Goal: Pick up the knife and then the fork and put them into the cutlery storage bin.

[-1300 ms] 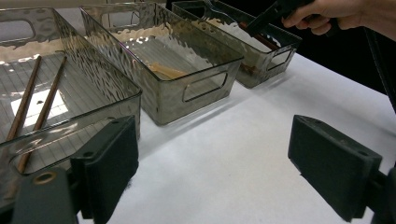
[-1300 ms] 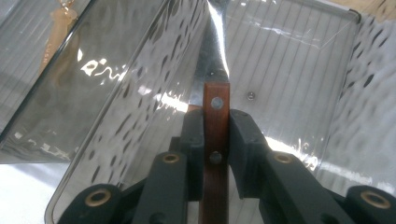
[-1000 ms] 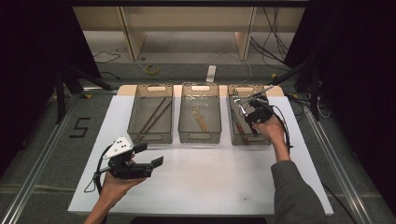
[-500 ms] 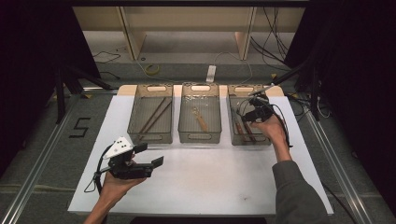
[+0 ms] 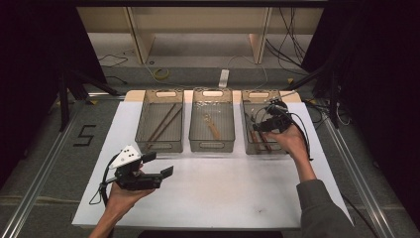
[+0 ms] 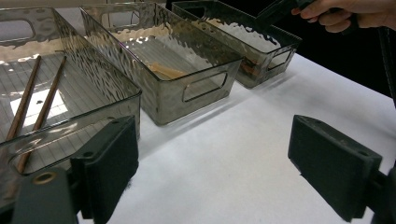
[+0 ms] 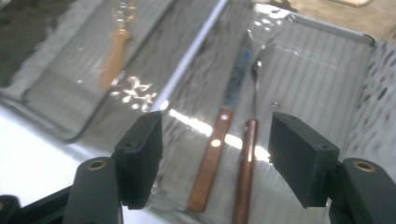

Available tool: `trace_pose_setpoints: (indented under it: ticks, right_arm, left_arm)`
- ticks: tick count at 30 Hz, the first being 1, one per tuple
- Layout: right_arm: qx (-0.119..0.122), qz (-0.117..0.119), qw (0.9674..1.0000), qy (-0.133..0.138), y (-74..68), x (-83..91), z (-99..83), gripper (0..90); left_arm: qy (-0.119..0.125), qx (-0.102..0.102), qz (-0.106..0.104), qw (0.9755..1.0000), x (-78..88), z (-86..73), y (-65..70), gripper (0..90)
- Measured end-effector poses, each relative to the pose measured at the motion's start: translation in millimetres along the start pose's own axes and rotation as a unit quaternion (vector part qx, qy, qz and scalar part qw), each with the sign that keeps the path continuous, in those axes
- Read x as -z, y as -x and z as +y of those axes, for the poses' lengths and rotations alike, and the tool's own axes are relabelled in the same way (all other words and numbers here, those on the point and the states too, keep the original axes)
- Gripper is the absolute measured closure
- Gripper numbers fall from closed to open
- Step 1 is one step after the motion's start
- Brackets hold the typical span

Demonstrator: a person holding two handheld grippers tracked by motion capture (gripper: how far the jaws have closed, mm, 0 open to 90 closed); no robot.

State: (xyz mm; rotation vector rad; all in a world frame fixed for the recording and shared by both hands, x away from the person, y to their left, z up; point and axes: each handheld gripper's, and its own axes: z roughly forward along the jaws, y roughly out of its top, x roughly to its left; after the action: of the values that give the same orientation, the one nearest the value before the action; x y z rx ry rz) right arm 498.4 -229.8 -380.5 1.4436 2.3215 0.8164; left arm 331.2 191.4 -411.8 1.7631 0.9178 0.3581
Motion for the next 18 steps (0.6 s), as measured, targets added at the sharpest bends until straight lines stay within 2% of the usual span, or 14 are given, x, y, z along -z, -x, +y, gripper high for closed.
trace_pose_setpoints:
  ticks: [8, 12, 18]
  right_arm:
    - [0.019, 0.027, 0.999, 0.031, -18.7, 17.2, -13.2, 33.9]
    - [0.027, 0.03, 0.9979, 0.05, -25.1, 22.2, -20.8, 33.9]
    - [0.035, 0.042, 0.9965, 0.063, -36.7, 25.7, -32.4, 32.7]
  left_arm:
    - [-0.001, 0.001, -0.001, 1.0, -0.2, -0.1, 0.0, 15.4]
    - [0.0, 0.003, -0.001, 1.0, 0.2, -0.5, -0.4, 15.4]
    - [0.0, 0.006, -0.003, 1.0, 0.8, -0.8, -0.7, 15.4]
